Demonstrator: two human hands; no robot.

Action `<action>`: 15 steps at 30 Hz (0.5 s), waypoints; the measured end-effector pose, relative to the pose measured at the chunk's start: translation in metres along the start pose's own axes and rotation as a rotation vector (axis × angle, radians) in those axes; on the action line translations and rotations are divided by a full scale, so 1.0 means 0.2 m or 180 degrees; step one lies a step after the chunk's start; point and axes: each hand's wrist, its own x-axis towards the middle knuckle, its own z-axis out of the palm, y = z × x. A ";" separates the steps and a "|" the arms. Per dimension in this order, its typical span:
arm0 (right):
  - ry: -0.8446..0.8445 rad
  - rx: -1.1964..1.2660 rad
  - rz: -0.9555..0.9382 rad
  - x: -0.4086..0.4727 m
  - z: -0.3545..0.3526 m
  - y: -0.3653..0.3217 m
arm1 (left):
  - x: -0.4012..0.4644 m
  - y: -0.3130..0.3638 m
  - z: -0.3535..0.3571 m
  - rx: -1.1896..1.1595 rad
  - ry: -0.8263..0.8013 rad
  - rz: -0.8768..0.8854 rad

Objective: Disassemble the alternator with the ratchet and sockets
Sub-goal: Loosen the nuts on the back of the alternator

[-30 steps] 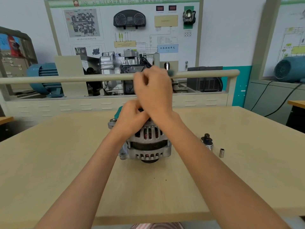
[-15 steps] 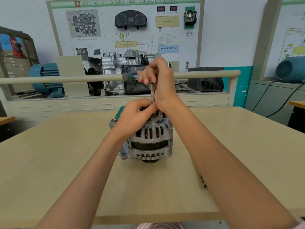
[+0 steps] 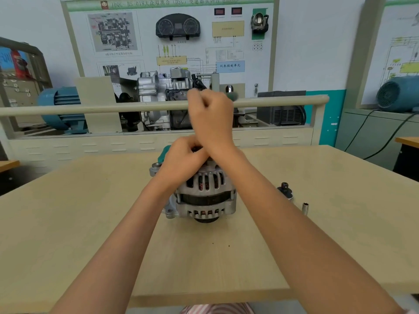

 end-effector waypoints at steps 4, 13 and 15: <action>-0.0194 0.2086 0.1108 0.07 -0.06 0.01 | 0.00 0.01 0.00 -0.0029 -0.0112 0.0173; 0.0263 -0.1666 -0.0539 -0.05 0.00 0.03 | -0.01 0.00 0.01 -0.0021 0.0080 0.0116; 0.0339 -0.2080 -0.0595 -0.07 0.01 0.01 | 0.00 0.00 0.01 0.0017 0.0140 0.0048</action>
